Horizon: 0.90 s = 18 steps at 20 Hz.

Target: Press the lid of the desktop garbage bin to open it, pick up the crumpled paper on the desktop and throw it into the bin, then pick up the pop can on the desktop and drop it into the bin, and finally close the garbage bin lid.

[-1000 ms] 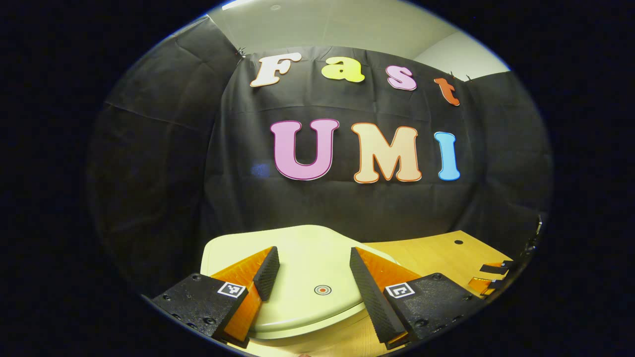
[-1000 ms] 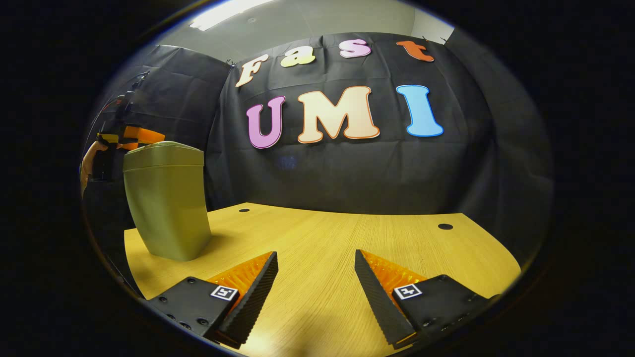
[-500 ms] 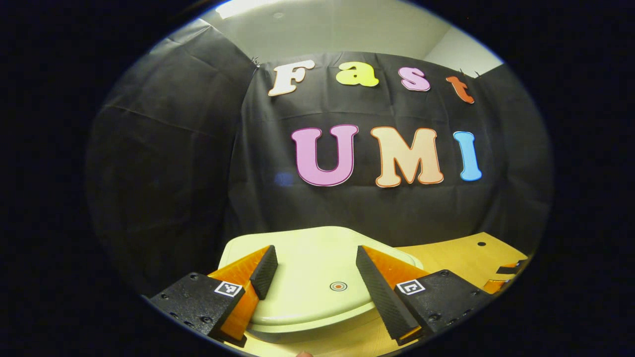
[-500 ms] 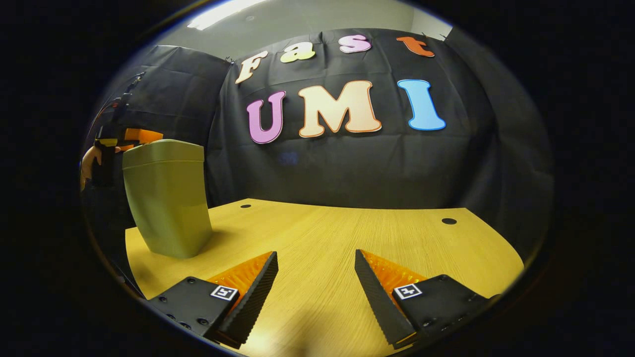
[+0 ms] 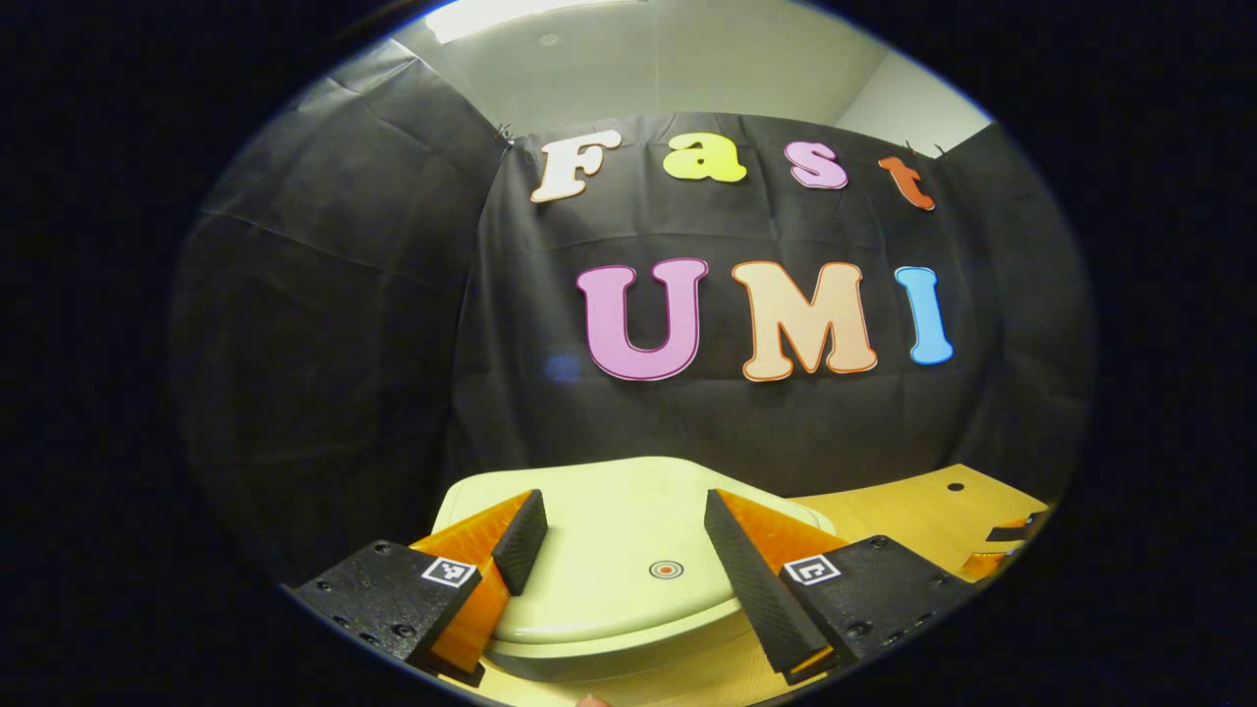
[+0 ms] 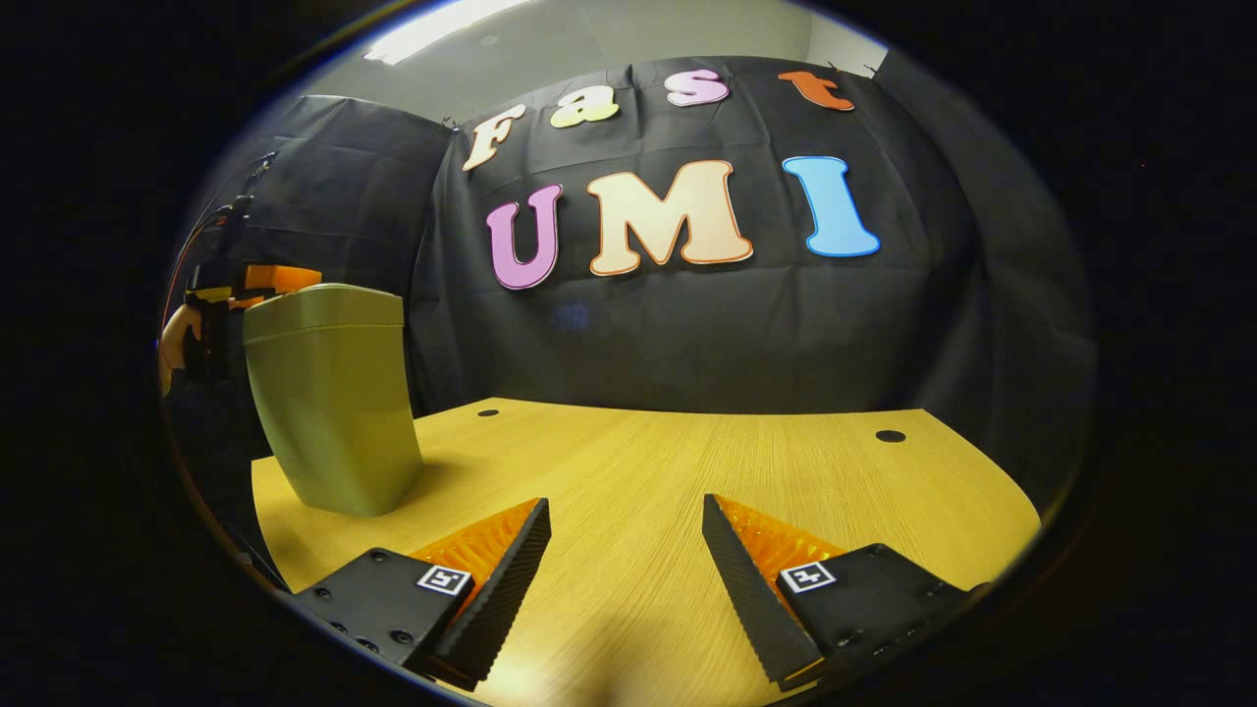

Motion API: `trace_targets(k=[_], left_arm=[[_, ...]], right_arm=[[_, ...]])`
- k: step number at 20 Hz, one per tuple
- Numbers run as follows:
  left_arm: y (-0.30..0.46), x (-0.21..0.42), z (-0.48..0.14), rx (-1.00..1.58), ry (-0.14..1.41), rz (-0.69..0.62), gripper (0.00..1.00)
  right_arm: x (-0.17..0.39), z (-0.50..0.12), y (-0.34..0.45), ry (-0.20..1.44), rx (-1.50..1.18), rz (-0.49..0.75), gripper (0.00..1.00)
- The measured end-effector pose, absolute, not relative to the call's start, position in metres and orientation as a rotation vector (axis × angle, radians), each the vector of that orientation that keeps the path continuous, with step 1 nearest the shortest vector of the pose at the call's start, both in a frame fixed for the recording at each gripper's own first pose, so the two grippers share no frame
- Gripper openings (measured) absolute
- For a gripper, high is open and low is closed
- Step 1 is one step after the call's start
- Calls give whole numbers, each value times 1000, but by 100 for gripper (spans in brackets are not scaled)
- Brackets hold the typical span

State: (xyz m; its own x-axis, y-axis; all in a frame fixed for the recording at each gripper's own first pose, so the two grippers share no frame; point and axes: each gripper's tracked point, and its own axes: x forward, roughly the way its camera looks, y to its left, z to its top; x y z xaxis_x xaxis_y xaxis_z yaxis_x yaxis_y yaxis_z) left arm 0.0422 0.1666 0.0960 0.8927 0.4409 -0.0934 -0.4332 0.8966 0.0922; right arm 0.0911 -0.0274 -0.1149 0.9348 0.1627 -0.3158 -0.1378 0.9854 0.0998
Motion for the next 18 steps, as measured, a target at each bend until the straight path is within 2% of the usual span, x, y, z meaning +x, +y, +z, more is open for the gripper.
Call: trace_targets(k=[4,7,9,13,14,15,18], left_arm=[[146,50,127,117,26,388,98],[102,63,148,137,-33,269,96],[65,73,152,123,-67,169,99],[-16,78,112,26,-60,-104,95],[-33,76,96,10,-40,-160,100],[-48,72,78,3,-17,-202,95],[-65,67,35,-16,12,-281,95]], right_arm=[[89,-106,-26,306,88,148,98],[93,-100,-28,288,89,133,98],[93,-97,-28,279,84,118,98],[94,-92,-29,260,61,94,98],[93,-90,-27,256,69,93,98],[93,-88,-25,250,78,97,98],[96,-84,-26,229,68,84,98]])
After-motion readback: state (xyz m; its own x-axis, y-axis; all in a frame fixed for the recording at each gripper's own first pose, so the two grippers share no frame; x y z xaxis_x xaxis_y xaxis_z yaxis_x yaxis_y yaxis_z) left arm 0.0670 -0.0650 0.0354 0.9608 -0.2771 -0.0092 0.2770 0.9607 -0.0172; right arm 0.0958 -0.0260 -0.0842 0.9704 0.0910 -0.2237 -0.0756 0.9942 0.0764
